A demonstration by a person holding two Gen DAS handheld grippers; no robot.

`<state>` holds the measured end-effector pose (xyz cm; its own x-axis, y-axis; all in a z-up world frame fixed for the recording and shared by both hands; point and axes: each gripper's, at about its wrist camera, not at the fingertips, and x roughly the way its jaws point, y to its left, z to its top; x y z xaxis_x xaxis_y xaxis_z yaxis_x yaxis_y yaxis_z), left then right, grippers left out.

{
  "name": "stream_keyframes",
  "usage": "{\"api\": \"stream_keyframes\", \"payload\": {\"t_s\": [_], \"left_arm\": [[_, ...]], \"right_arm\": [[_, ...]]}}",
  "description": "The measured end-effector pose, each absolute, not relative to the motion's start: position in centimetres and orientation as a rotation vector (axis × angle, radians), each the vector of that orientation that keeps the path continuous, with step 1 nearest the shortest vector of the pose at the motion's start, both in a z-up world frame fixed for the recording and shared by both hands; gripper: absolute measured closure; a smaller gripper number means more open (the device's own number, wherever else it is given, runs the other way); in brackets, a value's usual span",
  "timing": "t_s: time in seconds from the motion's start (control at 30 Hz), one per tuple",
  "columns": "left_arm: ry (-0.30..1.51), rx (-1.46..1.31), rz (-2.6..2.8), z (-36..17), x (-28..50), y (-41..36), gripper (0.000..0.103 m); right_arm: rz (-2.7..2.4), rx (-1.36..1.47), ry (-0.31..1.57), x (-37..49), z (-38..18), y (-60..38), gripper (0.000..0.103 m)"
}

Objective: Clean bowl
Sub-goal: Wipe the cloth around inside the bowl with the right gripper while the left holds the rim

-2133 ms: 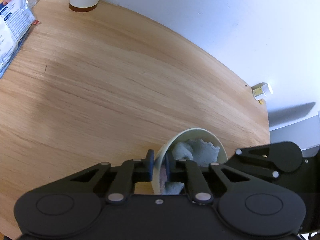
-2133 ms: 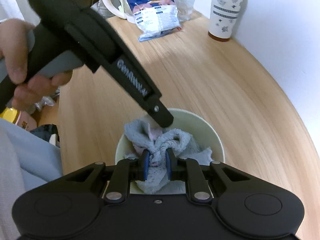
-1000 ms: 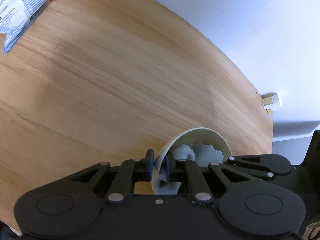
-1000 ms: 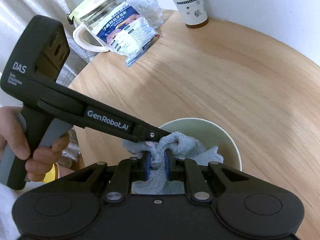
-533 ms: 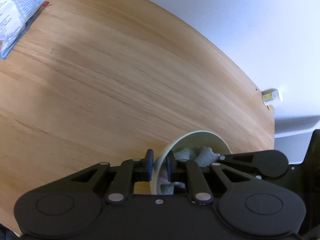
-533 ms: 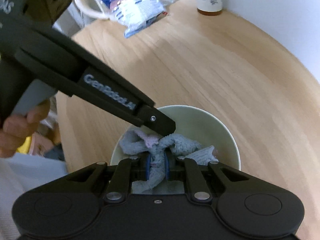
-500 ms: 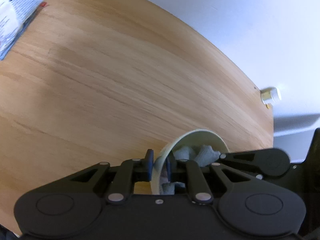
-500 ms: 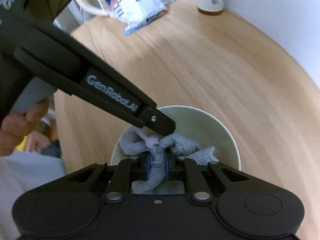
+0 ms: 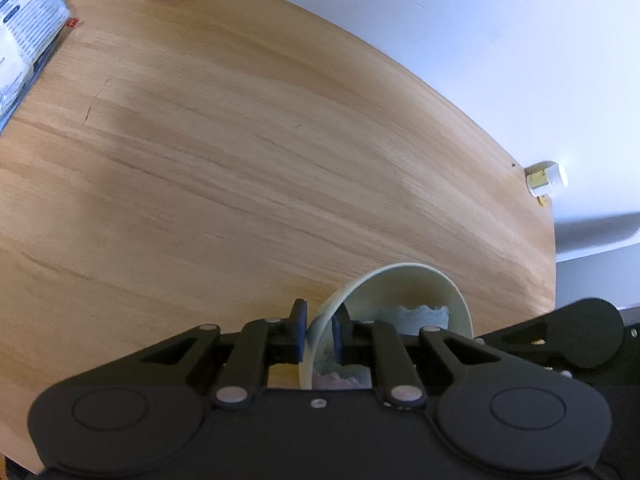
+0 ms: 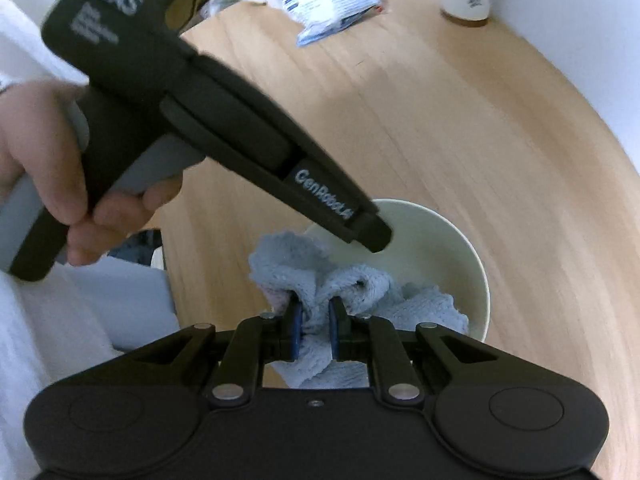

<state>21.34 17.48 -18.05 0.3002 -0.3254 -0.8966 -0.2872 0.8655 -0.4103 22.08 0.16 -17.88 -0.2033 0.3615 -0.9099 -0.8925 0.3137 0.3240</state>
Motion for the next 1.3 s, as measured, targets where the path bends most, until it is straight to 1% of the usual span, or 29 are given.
{"api": "stream_keyframes", "payload": {"t_s": [0.1,0.33,0.4,0.5,0.63,0.73,0.8,0.87,0.97,1.0,1.07,1.17,1.23,1.27,1.3], "left_arm": [[1.285,-0.564,-0.024,-18.1,21.4,17.4,0.091],[1.290,-0.520,-0.045,-18.0,21.5,17.0,0.092],[1.286,-0.466,-0.067,-17.8,21.4,16.5,0.095],[1.292,-0.448,-0.081,-17.9,21.2,16.4,0.096],[1.292,-0.428,-0.087,-17.8,21.3,16.2,0.096],[1.294,-0.413,-0.089,-17.9,21.5,16.1,0.096],[1.298,-0.416,-0.095,-18.0,21.6,16.0,0.095],[1.299,-0.407,-0.103,-18.0,21.6,15.9,0.095],[1.302,-0.392,-0.114,-18.1,21.6,15.6,0.094],[1.303,-0.387,-0.118,-18.1,21.6,15.6,0.091],[1.304,-0.378,-0.126,-18.1,21.7,15.4,0.090],[1.307,-0.378,-0.131,-18.2,21.6,15.3,0.090],[1.312,-0.391,-0.135,-18.2,21.6,15.4,0.092],[1.318,-0.402,-0.135,-18.2,21.6,15.4,0.096],[1.323,-0.406,-0.134,-18.2,21.7,15.3,0.096]], "right_arm": [[1.235,-0.704,1.272,21.2,-19.2,0.4,0.088],[1.196,-0.771,1.211,20.4,-19.9,0.0,0.088],[1.169,-0.798,1.189,20.0,-19.7,0.0,0.088],[1.132,-0.816,1.137,19.4,-18.2,-0.4,0.088],[1.152,-0.727,1.170,20.3,-15.7,-1.6,0.088],[1.189,-0.815,1.186,20.2,-14.9,-1.9,0.088],[1.192,-0.938,1.197,19.8,-15.5,-1.8,0.087],[1.208,-0.986,1.224,19.6,-16.2,-1.1,0.087],[1.214,-0.993,1.276,20.2,-16.7,-0.9,0.087],[1.213,-1.000,1.282,20.3,-17.1,-0.9,0.088],[1.206,-1.014,1.292,20.4,-17.9,-1.0,0.088],[1.194,-1.009,1.288,20.4,-18.9,-1.2,0.088],[1.185,-0.987,1.280,20.5,-19.2,-1.4,0.088],[1.180,-0.975,1.276,20.5,-19.3,-1.4,0.088],[1.174,-0.954,1.268,20.5,-19.4,-1.5,0.088]]}}
